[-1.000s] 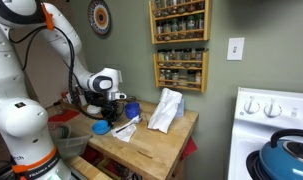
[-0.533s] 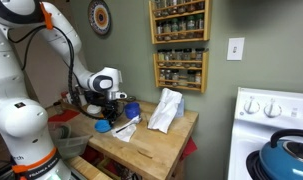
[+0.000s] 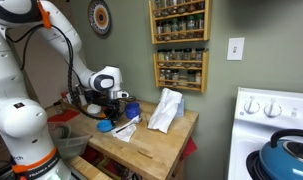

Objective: Remove the blue cup from the other blue cup, put it on the table, put the other blue cup inside the blue cup and then pour the contents of the blue bowl into the blue cup

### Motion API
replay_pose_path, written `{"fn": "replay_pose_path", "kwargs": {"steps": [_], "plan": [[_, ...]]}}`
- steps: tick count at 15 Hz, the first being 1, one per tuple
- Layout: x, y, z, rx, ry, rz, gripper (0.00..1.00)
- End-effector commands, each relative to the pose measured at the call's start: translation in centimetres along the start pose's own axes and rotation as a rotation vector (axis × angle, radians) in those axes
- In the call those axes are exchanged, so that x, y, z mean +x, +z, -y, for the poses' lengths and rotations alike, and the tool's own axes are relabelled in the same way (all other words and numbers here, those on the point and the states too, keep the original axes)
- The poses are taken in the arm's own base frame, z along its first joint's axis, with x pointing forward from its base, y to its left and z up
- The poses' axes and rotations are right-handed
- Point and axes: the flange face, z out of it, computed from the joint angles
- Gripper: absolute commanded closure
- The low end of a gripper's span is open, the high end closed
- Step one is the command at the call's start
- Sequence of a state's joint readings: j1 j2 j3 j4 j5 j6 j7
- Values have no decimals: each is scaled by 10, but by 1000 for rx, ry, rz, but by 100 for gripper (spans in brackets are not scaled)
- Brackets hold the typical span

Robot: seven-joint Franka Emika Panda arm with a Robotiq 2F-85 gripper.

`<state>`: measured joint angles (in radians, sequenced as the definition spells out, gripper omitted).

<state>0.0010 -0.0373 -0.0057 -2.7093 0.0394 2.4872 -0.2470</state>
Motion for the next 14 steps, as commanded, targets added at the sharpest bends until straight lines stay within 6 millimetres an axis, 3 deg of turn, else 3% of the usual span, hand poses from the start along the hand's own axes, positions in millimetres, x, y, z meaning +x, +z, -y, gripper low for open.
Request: {"fn": "replay_pose_path", "kwargs": {"steps": [1, 7, 14], "plan": [[-9, -13, -17, -2, 0, -20, 99], [-11, -32, -37, 22, 29, -30, 99], [-9, -43, -44, 92, 41, -20, 99]]}}
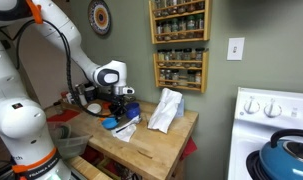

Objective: Remove the blue cup from the other blue cup, put it on the table, put the other blue cup inside the blue cup and then pour the contents of the blue bowl into the blue cup

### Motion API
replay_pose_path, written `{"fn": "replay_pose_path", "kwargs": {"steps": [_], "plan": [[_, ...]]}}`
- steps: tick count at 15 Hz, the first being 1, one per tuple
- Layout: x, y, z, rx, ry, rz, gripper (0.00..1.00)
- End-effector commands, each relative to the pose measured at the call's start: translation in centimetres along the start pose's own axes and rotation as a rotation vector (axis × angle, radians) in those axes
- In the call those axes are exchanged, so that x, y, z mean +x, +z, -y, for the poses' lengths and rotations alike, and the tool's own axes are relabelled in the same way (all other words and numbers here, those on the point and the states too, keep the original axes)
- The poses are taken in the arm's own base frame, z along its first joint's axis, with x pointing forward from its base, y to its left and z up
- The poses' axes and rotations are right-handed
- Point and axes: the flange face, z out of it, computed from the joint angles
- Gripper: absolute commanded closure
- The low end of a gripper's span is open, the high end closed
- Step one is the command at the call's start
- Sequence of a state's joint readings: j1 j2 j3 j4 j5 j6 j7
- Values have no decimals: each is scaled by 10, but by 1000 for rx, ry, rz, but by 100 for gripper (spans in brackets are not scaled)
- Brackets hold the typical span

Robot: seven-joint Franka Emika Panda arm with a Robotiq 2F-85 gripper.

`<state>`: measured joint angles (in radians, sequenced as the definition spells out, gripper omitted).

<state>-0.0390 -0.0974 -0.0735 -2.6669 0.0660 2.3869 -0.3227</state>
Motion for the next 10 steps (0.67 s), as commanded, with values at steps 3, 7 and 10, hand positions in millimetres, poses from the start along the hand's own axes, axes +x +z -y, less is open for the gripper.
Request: {"fn": "replay_pose_path", "kwargs": {"steps": [3, 7, 10], "plan": [[1, -19, -7, 89, -1, -29, 99], [7, -33, -15, 131, 26, -80, 99], [15, -46, -20, 157, 60, -124, 99]]}}
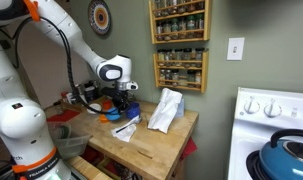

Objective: Remove the blue cup from the other blue cup, put it on the table, put the other blue cup inside the blue cup and then pour the contents of the blue bowl into the blue cup

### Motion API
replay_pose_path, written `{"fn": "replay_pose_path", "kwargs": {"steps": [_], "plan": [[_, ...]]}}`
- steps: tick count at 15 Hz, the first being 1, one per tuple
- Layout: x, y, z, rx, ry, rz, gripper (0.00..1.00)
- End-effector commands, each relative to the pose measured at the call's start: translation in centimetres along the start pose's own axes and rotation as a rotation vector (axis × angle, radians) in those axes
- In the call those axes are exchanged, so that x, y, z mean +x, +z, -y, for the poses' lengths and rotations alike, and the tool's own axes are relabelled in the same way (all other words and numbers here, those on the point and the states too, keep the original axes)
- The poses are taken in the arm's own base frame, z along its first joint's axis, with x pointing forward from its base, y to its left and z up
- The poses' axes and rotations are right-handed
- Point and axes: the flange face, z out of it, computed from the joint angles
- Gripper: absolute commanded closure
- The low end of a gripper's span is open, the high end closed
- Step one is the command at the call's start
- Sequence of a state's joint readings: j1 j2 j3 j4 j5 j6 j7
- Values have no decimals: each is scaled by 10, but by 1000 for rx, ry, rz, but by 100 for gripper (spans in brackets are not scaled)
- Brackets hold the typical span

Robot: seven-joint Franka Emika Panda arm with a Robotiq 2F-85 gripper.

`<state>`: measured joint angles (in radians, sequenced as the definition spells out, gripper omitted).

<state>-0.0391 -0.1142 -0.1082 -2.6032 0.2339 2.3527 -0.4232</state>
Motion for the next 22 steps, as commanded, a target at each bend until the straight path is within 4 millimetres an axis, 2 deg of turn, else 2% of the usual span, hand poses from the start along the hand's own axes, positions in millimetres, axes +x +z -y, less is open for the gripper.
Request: {"fn": "replay_pose_path", "kwargs": {"steps": [1, 5, 6, 11, 12, 22], "plan": [[6, -18, -6, 54, 26, -41, 99], [21, -31, -12, 63, 65, -89, 99], [17, -26, -7, 36, 53, -79, 95], [21, -30, -9, 38, 59, -91, 95], [21, -30, -9, 38, 59, -91, 99], [45, -37, -44, 55, 234, -116, 99]]}}
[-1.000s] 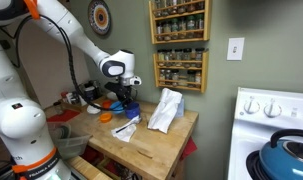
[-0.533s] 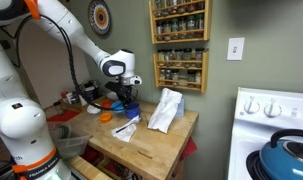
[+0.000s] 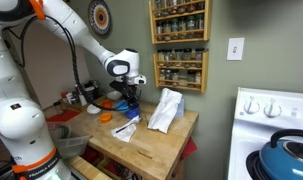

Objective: Remove the blue cup from the other blue cup, put it on the table, put the other blue cup inside the blue cup and then pour the contents of the blue bowl into the blue cup

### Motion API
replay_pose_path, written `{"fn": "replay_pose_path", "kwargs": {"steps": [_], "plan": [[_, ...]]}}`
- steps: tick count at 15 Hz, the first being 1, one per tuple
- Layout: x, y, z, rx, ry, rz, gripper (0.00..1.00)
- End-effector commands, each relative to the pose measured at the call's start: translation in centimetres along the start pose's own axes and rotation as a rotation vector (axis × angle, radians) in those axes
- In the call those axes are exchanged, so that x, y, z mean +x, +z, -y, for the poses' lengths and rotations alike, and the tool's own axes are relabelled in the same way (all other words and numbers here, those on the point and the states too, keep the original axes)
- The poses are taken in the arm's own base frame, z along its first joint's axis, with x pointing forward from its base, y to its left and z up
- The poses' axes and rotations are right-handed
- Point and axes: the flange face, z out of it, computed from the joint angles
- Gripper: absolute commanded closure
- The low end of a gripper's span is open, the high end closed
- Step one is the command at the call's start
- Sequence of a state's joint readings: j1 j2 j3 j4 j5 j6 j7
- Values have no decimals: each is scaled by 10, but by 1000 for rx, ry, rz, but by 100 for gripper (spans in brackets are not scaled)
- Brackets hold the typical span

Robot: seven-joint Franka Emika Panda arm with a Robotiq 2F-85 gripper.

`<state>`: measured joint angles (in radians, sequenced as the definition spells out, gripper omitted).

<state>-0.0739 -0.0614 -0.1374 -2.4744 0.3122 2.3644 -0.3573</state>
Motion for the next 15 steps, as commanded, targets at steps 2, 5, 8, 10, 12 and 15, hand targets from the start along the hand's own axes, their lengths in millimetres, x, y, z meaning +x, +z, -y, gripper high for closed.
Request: {"fn": "replay_pose_path", "kwargs": {"steps": [2, 5, 8, 10, 12, 15], "plan": [[19, 3, -13, 26, 101, -1, 99], [27, 3, -18, 30, 149, -11, 99], [32, -1, -21, 25, 181, -26, 99], [34, -5, -22, 16, 199, -35, 99], [35, -10, -19, 7, 207, -46, 99], [35, -17, -14, -20, 202, -65, 99]]}}
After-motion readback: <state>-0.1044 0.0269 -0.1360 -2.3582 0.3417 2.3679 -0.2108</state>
